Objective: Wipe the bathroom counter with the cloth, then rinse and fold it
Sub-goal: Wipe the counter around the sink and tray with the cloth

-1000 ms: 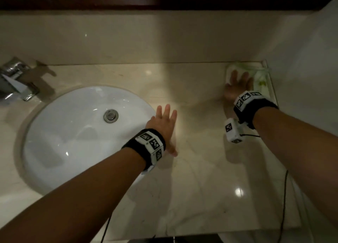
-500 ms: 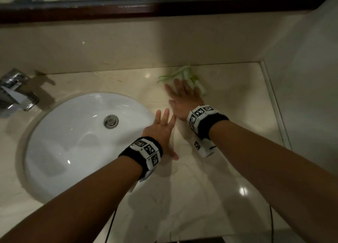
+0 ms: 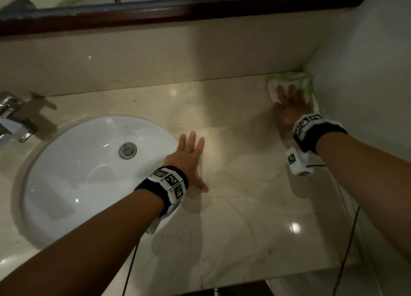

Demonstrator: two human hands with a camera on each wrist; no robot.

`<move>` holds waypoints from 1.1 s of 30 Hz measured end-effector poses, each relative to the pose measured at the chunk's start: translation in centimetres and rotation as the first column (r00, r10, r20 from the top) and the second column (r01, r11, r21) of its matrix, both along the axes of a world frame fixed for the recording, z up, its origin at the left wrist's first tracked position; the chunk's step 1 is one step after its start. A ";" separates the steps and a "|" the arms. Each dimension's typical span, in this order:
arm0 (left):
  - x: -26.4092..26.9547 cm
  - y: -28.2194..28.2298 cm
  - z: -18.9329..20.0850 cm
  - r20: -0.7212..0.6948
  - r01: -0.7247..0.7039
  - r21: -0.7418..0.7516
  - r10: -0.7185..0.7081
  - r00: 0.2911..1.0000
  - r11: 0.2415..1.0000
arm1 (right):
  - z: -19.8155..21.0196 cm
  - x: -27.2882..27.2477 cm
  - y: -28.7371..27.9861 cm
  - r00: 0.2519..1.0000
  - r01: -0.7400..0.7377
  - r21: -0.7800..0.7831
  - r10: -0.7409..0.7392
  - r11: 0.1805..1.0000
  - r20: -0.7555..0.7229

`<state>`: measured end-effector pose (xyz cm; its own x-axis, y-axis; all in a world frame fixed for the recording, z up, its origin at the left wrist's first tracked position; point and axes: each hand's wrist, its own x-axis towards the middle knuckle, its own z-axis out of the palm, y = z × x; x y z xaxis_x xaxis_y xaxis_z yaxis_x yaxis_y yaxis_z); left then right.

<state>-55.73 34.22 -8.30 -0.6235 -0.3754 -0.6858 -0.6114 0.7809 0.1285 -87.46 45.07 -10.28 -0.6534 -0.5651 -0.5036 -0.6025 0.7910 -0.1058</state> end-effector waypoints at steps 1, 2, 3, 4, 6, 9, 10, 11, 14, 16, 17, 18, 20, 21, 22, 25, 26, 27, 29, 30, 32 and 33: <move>0.1 0.0 -0.1 0.000 -0.001 0.002 0.001 1.000 1.000 | -0.1 0.5 0.6 1.000 0.004 -0.016 -0.005 1.000 -0.023; 0.0 -0.1 -0.1 -0.003 0.000 0.003 0.000 1.000 1.000 | -0.3 1.1 0.9 0.999 0.014 -0.038 -0.016 0.999 -0.046; 0.1 -0.1 -0.2 -0.003 0.001 0.003 -0.001 1.000 1.000 | -0.5 2.0 1.2 0.998 0.031 -0.056 -0.035 0.998 -0.057; 0.1 -0.1 -0.1 -0.001 0.002 0.004 -0.002 1.000 1.000 | -0.6 2.9 1.4 0.997 0.048 -0.065 -0.052 0.997 -0.060; 0.1 -0.2 0.0 0.006 0.007 0.004 -0.007 1.000 1.000 | -1.0 5.0 2.3 0.996 0.048 -0.059 -0.052 0.997 -0.068; 0.0 -0.2 0.0 0.018 0.012 0.012 -0.012 1.000 1.000 | -1.2 8.4 4.8 0.987 -0.018 -0.070 0.006 0.997 -0.158; -0.1 -0.2 0.0 0.021 0.013 0.012 -0.013 1.000 1.000 | -1.2 9.5 5.6 0.988 -0.030 -0.079 0.018 0.996 -0.153; -0.2 -0.2 0.0 0.025 0.014 0.009 -0.014 1.000 1.000 | -1.3 10.7 6.2 0.992 -0.033 -0.100 0.021 0.994 -0.122; -0.2 -0.2 0.2 0.004 0.022 0.010 -0.022 1.000 1.000 | -1.5 13.5 7.3 0.992 -0.045 -0.120 0.030 0.992 -0.120; 0.2 -0.3 0.1 -0.033 0.026 0.023 -0.025 0.999 0.999 | -1.6 14.5 7.5 0.991 -0.012 -0.094 -0.001 0.995 -0.132; 0.6 -0.4 -0.1 -0.057 0.028 0.029 -0.026 0.998 0.999 | -1.7 14.7 7.2 0.993 0.010 -0.095 -0.021 0.995 -0.116; 0.9 -0.5 -0.2 -0.080 0.033 0.036 -0.030 0.996 0.999 | -1.7 14.7 7.1 0.995 0.028 -0.091 -0.037 0.995 -0.095; 1.6 -0.7 -0.6 -0.132 0.047 0.049 -0.040 0.990 0.998 | -1.5 14.1 6.3 0.996 0.049 -0.049 -0.052 0.998 -0.070; 2.0 -0.6 -0.8 -0.157 0.053 0.048 -0.045 0.987 0.997 | -1.5 13.7 5.8 0.996 0.060 -0.028 -0.061 0.998 -0.064; 2.2 -0.6 -0.9 -0.179 0.058 0.040 -0.050 0.983 0.998 | -1.4 13.2 5.3 0.995 0.077 -0.025 -0.078 0.997 -0.066; 3.8 -0.6 -1.0 -0.244 0.066 0.000 -0.064 0.968 0.998 | -1.2 13.2 2.8 0.986 0.139 -0.076 -0.145 0.987 -0.086; 4.3 -0.6 -1.0 -0.265 0.066 -0.012 -0.067 0.962 0.998 | -0.9 13.5 1.9 0.981 0.159 -0.090 -0.167 0.983 -0.094; 5.1 -0.8 -1.0 -0.282 0.062 -0.022 -0.065 0.957 0.998 | -0.7 14.0 1.1 0.977 0.173 -0.101 -0.184 0.980 -0.105; 6.4 -1.4 -1.0 -0.290 0.051 -0.038 -0.060 0.955 0.998 | -0.4 15.3 -0.3 0.974 0.189 -0.117 -0.201 0.975 -0.106; 7.3 -1.9 -0.9 -0.288 0.042 -0.040 -0.052 0.956 0.998 | -0.3 16.3 -1.2 0.978 0.175 -0.111 -0.186 0.978 -0.098; 8.7 -2.8 -0.5 -0.286 0.027 -0.038 -0.037 0.958 0.999 | -0.5 19.1 -2.9 0.990 0.090 -0.080 -0.098 0.993 -0.097; 9.2 -3.2 -0.3 -0.289 0.017 -0.036 -0.027 0.957 0.999 | -0.6 20.8 -3.7 0.994 0.029 -0.071 -0.036 0.997 -0.100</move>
<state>-46.56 30.98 -8.63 -0.8018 -0.3789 -0.4621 -0.5345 0.8004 0.2712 -66.71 41.42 -10.87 -0.7179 -0.5741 -0.3938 -0.5869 0.8033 -0.1010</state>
